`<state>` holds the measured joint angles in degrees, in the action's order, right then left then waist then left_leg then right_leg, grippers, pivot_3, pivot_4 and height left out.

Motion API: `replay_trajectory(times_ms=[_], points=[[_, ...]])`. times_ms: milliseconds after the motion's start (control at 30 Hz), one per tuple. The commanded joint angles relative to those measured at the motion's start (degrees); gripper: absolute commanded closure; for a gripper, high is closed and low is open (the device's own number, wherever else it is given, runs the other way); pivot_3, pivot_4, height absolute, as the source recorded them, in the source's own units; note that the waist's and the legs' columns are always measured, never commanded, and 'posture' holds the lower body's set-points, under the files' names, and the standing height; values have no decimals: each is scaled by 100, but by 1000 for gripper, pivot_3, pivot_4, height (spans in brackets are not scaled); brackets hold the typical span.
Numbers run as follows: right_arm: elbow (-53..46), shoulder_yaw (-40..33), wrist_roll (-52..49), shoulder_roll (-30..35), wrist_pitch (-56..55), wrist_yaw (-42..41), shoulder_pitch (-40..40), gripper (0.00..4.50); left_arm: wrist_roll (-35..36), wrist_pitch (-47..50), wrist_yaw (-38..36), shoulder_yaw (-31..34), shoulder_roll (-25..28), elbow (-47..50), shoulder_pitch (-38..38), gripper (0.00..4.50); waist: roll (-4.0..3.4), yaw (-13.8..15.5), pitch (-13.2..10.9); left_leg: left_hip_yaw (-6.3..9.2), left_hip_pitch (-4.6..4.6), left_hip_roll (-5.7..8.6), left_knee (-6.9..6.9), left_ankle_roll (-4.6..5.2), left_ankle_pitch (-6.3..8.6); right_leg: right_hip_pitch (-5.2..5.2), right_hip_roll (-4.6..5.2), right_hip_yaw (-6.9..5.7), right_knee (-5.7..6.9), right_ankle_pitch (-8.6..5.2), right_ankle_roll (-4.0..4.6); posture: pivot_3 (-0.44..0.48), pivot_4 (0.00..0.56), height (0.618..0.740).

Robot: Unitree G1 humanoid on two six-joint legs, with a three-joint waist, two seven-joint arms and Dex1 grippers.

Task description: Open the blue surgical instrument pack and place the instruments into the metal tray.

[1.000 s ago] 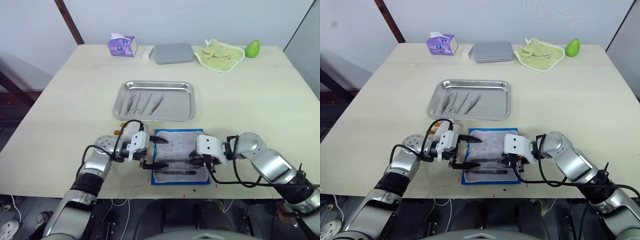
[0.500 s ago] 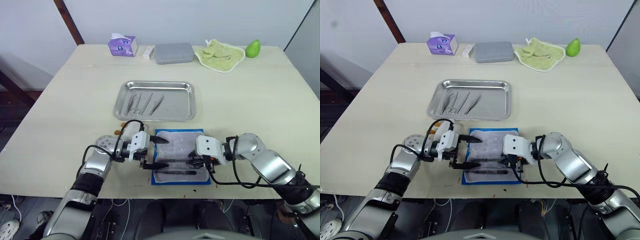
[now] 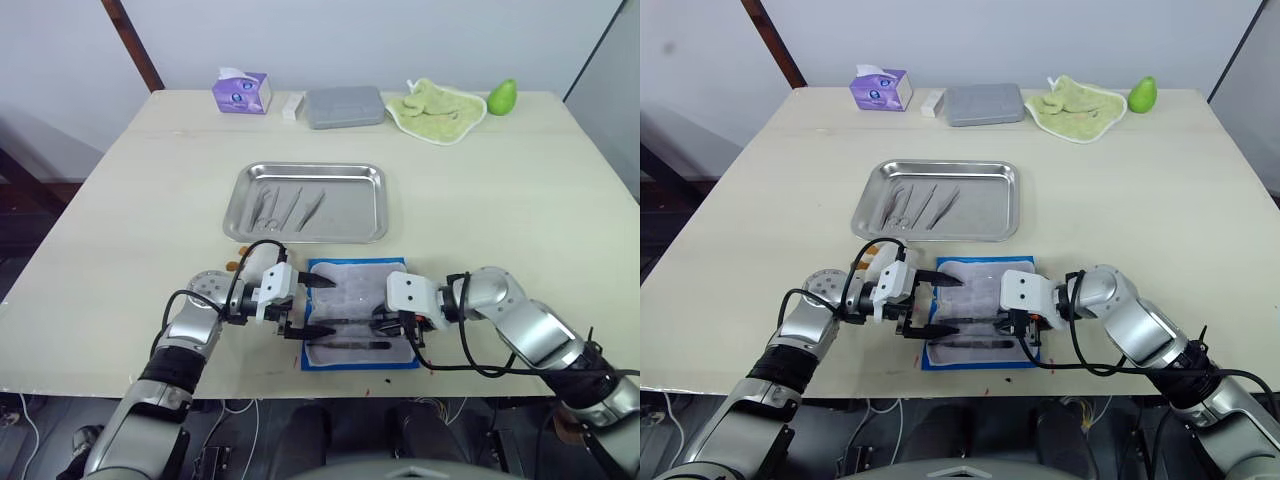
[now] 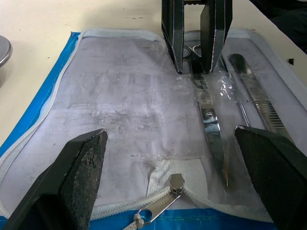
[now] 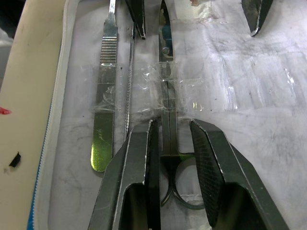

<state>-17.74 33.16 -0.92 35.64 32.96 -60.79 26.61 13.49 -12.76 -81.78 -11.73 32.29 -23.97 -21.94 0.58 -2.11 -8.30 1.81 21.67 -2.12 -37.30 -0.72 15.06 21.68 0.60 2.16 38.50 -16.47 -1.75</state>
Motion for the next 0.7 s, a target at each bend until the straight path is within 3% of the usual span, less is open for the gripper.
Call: replay_trajectory(times_ms=[33, 700], points=[[359, 389, 414, 215, 266, -14, -135, 4372, -290, 170, -46, -228, 69, -159, 231, 0, 2, 0, 8, 0, 0, 0, 0, 0, 0, 0, 0, 0, 0, 0, -1, 0, 150, 740], [-681, -45, -28, 301, 1098, -61, 138, 4453, -357, 146, 62, -270, -3, -229, 176, 0, -1, 32, 5, 6, 8, 6, -1, 0, 0, 1, 11, -1, -7, 1, 0, 0, 150, 740]])
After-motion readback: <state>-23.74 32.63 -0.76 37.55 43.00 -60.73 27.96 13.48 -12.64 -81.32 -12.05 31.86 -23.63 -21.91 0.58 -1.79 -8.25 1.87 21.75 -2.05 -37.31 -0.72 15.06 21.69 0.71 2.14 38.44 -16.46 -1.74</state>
